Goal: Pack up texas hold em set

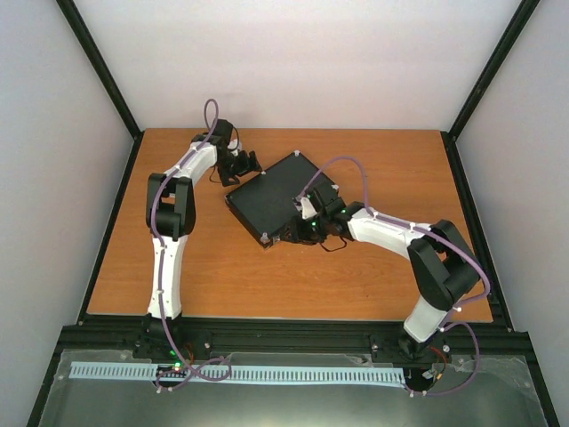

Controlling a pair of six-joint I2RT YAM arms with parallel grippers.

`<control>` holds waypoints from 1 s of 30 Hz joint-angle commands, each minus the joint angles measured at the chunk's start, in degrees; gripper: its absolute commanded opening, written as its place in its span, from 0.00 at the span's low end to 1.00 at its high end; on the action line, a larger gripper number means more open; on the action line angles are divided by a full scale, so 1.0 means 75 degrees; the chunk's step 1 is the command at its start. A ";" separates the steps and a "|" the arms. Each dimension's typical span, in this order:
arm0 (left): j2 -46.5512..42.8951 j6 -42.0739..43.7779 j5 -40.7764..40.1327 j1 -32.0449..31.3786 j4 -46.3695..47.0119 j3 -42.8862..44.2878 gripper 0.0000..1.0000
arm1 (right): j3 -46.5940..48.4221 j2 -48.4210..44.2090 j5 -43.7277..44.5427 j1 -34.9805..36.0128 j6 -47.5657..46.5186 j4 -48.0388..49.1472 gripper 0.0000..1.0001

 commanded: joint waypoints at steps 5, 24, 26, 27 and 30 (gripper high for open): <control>0.0117 0.0497 -0.0029 0.0027 -0.0246 -0.0234 0.97 | -0.0091 0.0406 0.0249 0.0140 0.0622 0.0713 0.31; -0.0040 0.0769 -0.0042 0.0108 -0.0219 -0.0715 0.97 | -0.0911 0.0622 0.0996 0.0333 0.0957 0.0487 0.24; -0.0030 0.0781 -0.0053 0.0120 -0.0225 -0.0713 0.97 | -0.1096 0.0620 0.1029 0.0333 0.0997 0.0585 0.23; -0.0030 0.0794 -0.0055 0.0120 -0.0226 -0.0713 0.97 | -0.1158 0.0612 0.1024 0.0333 0.1023 0.0643 0.23; -0.0030 0.0812 -0.0054 0.0140 -0.0245 -0.0689 0.97 | -0.1236 0.0564 0.1007 0.0333 0.1023 0.0704 0.23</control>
